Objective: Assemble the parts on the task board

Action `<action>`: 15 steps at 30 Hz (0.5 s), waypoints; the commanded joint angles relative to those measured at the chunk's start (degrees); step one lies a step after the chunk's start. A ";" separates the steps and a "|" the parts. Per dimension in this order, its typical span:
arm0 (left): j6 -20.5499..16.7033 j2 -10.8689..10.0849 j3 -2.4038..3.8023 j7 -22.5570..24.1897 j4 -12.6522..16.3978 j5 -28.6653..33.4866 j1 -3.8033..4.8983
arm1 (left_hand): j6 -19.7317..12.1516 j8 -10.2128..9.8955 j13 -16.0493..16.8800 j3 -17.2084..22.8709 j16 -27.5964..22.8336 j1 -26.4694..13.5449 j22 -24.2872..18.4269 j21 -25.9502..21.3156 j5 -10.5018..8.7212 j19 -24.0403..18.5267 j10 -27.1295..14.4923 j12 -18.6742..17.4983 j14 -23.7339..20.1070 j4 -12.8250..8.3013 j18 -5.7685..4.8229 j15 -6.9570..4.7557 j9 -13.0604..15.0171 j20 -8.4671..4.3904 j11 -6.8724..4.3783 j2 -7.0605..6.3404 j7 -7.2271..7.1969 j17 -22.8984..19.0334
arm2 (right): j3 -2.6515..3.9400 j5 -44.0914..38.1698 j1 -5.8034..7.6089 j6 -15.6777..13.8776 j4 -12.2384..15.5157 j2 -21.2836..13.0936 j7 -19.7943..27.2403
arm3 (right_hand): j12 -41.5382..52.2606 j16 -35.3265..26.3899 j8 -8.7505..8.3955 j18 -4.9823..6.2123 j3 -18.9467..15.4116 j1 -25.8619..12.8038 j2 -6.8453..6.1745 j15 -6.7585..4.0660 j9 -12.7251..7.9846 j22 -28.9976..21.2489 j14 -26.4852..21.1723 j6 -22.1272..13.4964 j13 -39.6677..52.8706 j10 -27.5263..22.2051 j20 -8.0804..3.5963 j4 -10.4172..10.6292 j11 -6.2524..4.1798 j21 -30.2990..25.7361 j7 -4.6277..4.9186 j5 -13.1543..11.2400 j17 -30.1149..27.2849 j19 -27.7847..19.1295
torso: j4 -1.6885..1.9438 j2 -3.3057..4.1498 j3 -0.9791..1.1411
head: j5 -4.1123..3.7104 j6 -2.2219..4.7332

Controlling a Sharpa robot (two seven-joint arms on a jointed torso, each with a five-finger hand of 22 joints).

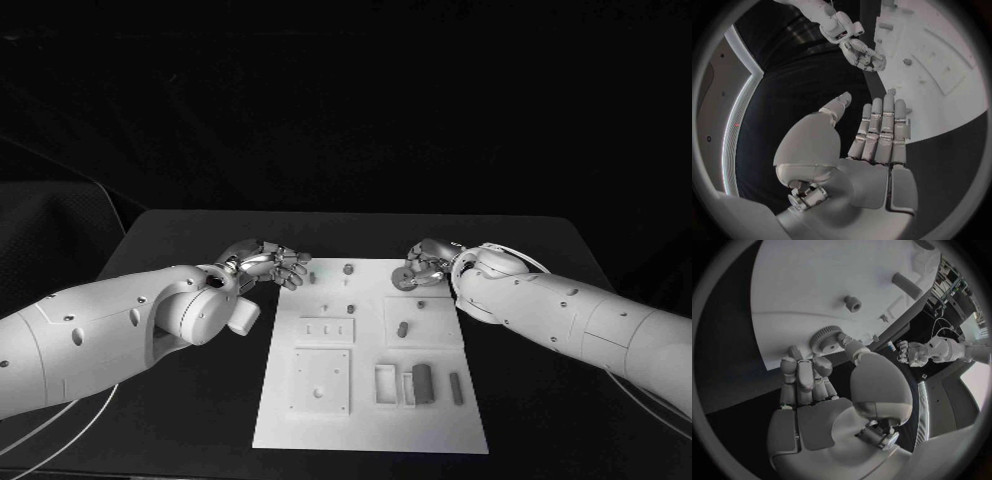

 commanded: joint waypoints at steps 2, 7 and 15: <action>0.21 0.05 0.04 0.36 0.14 -0.29 0.04 | -0.31 -0.27 0.06 -0.01 -0.25 0.15 0.09 -0.36 0.20 -0.39 -0.40 -0.17 -0.38 0.02 1.15 -0.17 -0.10 0.14 -0.08 0.57 -0.13 0.03 | -0.41 -2.90 -0.68 1.76 -0.26 -0.20 -1.36 | 0.09 0.43 0.48 0.67 1.82 2.83 1.68 0.08 0.18 0.01 -0.33 2.80 -0.07 -0.24 0.35 -0.78 -0.11 4.31 1.86 0.21 -0.10 -0.06 | -0.03 0.01 -0.01 | -0.01 0.02; 0.16 -0.02 0.04 0.39 0.16 -0.29 0.04 | -0.31 -0.27 0.06 0.01 -0.26 0.17 0.10 -0.36 0.21 -0.39 -0.40 -0.17 -0.38 0.01 1.15 -0.17 -0.10 0.14 -0.08 0.59 -0.13 0.03 | -0.41 -3.81 -0.68 0.16 0.02 -0.24 -1.01 | 0.51 0.89 1.24 0.72 3.27 4.43 2.32 0.00 0.49 0.17 0.09 4.57 -0.06 0.30 0.37 -0.76 -0.27 4.63 1.84 0.17 -0.17 0.28 | -0.02 -0.01 -0.01 | -0.05 0.05; 0.09 -0.13 0.04 0.39 0.25 -0.28 0.04 | -0.31 -0.27 0.06 0.04 -0.26 0.21 0.10 -0.36 0.21 -0.39 -0.41 -0.17 -0.38 0.01 1.15 -0.17 -0.10 0.14 -0.08 0.63 -0.13 0.03 | -0.40 -3.84 -0.67 -1.20 0.70 -0.42 -0.80 | 0.87 1.29 1.99 0.74 3.83 4.65 2.91 -0.07 0.82 0.33 0.56 6.36 -0.03 0.84 0.40 -0.49 -0.42 4.97 1.82 0.18 -0.19 0.68 | 0.02 0.00 -0.09 | -0.05 0.10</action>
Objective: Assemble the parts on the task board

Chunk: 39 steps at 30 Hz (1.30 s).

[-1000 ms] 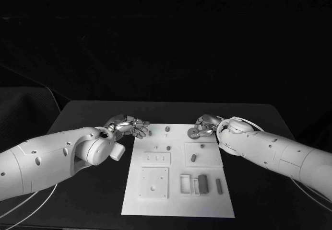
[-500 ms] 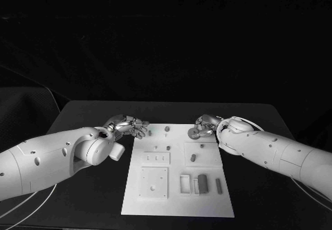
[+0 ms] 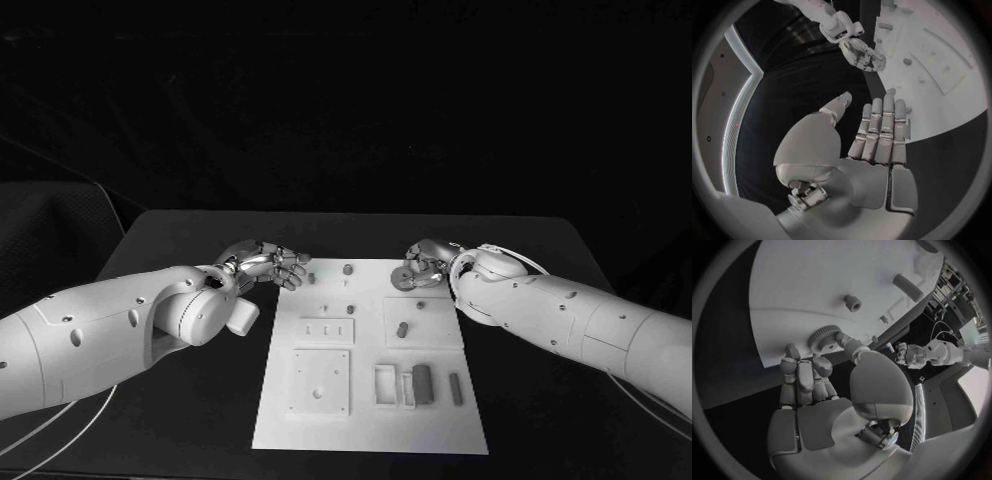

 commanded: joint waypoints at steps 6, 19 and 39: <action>0.01 -0.14 0.04 0.42 0.20 -0.25 0.04 | -0.31 -0.27 0.07 0.05 -0.26 0.00 0.05 -0.36 0.22 -0.39 -0.41 -0.17 -0.38 0.00 1.15 -0.18 -0.05 0.14 -0.08 0.42 -0.14 0.03 | -0.29 -2.19 -0.35 0.15 1.14 -0.66 -1.25 | 0.28 0.51 1.51 0.73 1.80 3.38 3.66 -0.02 0.96 0.11 0.63 6.24 -0.02 0.56 0.00 -1.50 -0.02 5.08 2.32 0.10 -0.09 0.38 | 0.03 -0.03 -0.09 | 0.11 0.12; -0.16 -0.44 0.04 0.44 0.43 -0.24 0.05 | -0.30 -0.27 0.07 0.07 -0.27 0.03 0.06 -0.37 0.22 -0.40 -0.41 -0.16 -0.38 0.00 1.15 -0.18 -0.05 0.13 -0.08 0.45 -0.14 0.03 | 0.01 -4.87 1.21 -1.26 6.87 -1.39 -2.73 | 0.36 0.63 1.57 0.72 1.67 3.05 3.38 -0.03 0.99 0.16 0.79 6.52 -0.03 0.72 0.02 -1.40 -0.06 5.19 2.32 0.06 -0.10 0.52 | -0.05 -0.02 -0.04 | 0.33 0.27; -0.30 -0.46 0.04 0.50 0.51 -0.22 0.05 | -0.30 -0.26 0.08 0.09 -0.29 0.06 0.06 -0.38 0.21 -0.42 -0.42 -0.16 -0.41 -0.01 1.14 -0.17 -0.05 0.13 -0.08 0.45 -0.13 0.03 | 0.13 -8.64 1.56 -4.41 9.73 2.07 -4.63 | 0.48 0.79 1.52 0.76 1.50 2.72 2.73 -0.05 0.96 0.25 1.07 6.66 -0.05 1.02 0.01 -1.40 -0.15 5.37 2.32 0.01 -0.14 0.76 | 0.02 0.00 -0.02 | 0.71 0.57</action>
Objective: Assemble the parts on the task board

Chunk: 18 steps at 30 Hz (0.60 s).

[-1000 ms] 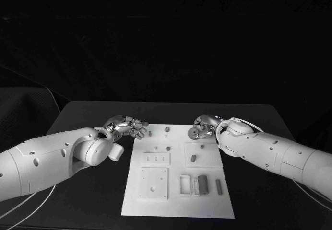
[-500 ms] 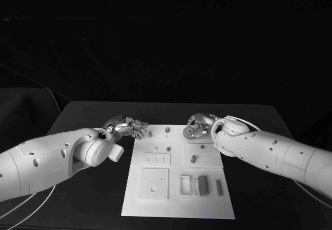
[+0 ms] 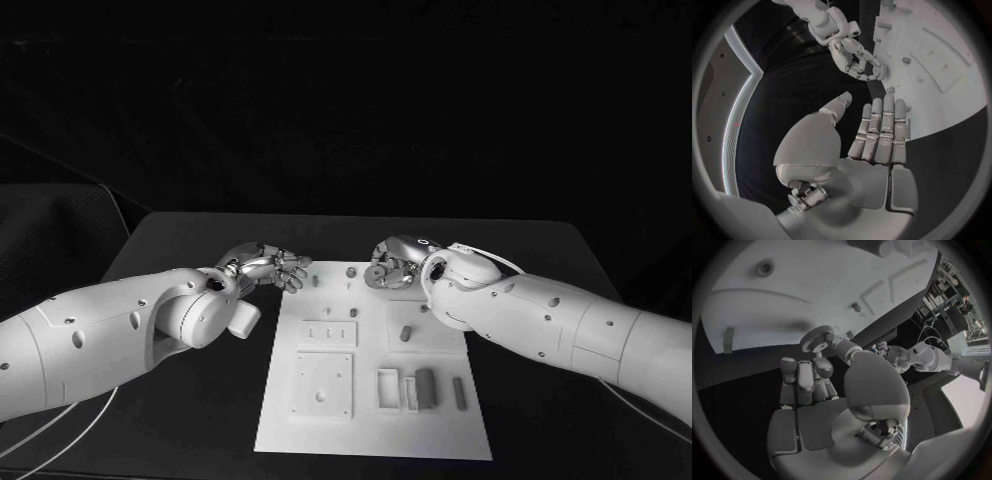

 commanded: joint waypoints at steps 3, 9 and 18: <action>-0.27 0.06 0.04 0.50 0.17 -0.20 0.05 | -0.30 -0.26 0.08 0.09 -0.30 0.07 0.07 -0.38 0.21 -0.43 -0.42 -0.16 -0.41 -0.02 1.16 -0.17 -0.06 0.13 -0.08 0.44 -0.13 0.03 | 0.03 -2.97 0.08 -1.63 0.22 1.39 -2.66 | 0.28 0.43 0.02 0.78 -0.36 -0.36 -1.33 0.09 0.04 0.11 0.34 4.26 -0.08 0.38 0.01 -0.07 -0.09 5.41 2.89 0.01 -0.10 0.41 | -0.05 0.03 0.02 | 0.13 0.11; -0.28 0.13 0.04 0.54 0.18 -0.20 0.05 | -0.30 -0.26 0.08 0.09 -0.30 0.07 0.07 -0.39 0.20 -0.44 -0.42 -0.16 -0.42 -0.02 1.15 -0.17 -0.06 0.13 -0.08 0.44 -0.13 0.03 | 0.03 -2.91 0.09 -0.90 0.04 2.68 -2.76 | 0.30 0.47 0.01 0.81 -0.35 -0.32 -1.48 0.08 0.04 0.13 0.42 4.30 -0.09 0.46 0.00 -0.14 -0.12 5.45 2.88 0.01 -0.11 0.47 | -0.05 0.02 0.01 | 0.24 0.20; -0.23 0.34 0.04 0.57 0.01 -0.20 0.05 | -0.30 -0.27 0.09 0.09 -0.32 0.08 0.07 -0.40 0.20 -0.45 -0.43 -0.16 -0.44 -0.03 1.15 -0.16 -0.07 0.14 -0.08 0.42 -0.13 0.03 | 0.02 -2.83 0.08 -0.70 -0.02 3.68 -2.63 | 0.31 0.48 0.01 0.81 -0.35 -0.34 -1.53 0.07 0.04 0.14 0.45 4.32 -0.09 0.50 0.00 -0.14 -0.13 5.47 2.88 0.01 -0.12 0.49 | 0.07 0.03 0.04 | 0.33 0.18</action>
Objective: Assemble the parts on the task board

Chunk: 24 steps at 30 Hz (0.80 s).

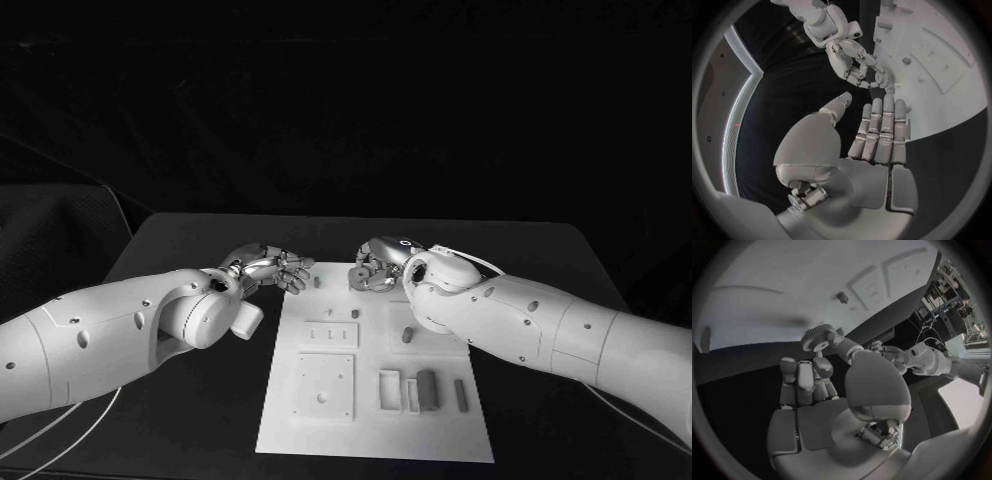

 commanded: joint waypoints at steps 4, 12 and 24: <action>-0.18 0.11 0.04 0.56 0.07 -0.19 0.05 | -0.30 -0.27 0.09 0.09 -0.32 0.09 0.08 -0.40 0.19 -0.46 -0.43 -0.16 -0.45 -0.03 1.15 -0.16 -0.07 0.14 -0.08 0.41 -0.13 0.03 | 0.02 -0.92 0.02 -0.28 0.05 0.35 -0.27 | 0.32 0.23 0.06 0.82 -0.35 -0.08 -0.44 0.07 0.10 0.08 0.46 3.15 -0.10 0.32 0.00 -0.12 0.06 5.48 3.02 0.04 -0.08 0.51 | -0.03 0.01 0.00 | 0.13 -0.02; -0.16 0.24 0.04 0.56 0.05 -0.19 0.05 | -0.30 -0.27 0.09 0.09 -0.34 0.10 0.08 -0.41 0.19 -0.48 -0.44 -0.16 -0.46 -0.04 1.15 -0.15 -0.07 0.14 -0.08 0.40 -0.13 0.03 | -0.30 -0.44 -0.52 -3.93 -1.23 1.61 1.47 | 0.33 0.25 0.06 0.82 -0.35 -0.11 -0.47 0.06 0.10 0.09 0.51 3.18 -0.11 0.36 0.00 -0.10 0.04 5.50 3.01 0.03 -0.09 0.55 | 0.02 0.02 0.02 | 0.27 0.05; -0.15 0.22 0.04 0.55 0.02 -0.19 0.05 | -0.30 -0.27 0.09 0.09 -0.35 0.11 0.08 -0.42 0.19 -0.50 -0.44 -0.16 -0.48 -0.05 1.14 -0.15 -0.08 0.14 -0.07 0.38 -0.13 0.03 | -1.86 -0.42 -1.17 -5.89 -2.40 2.06 4.27 | 0.37 0.30 0.12 0.86 -0.30 -0.09 -0.53 0.03 0.12 0.12 0.64 3.37 -0.12 0.51 -0.02 -0.12 -0.01 5.55 2.98 0.04 -0.12 0.65 | -0.11 -0.01 0.03 | 0.30 0.18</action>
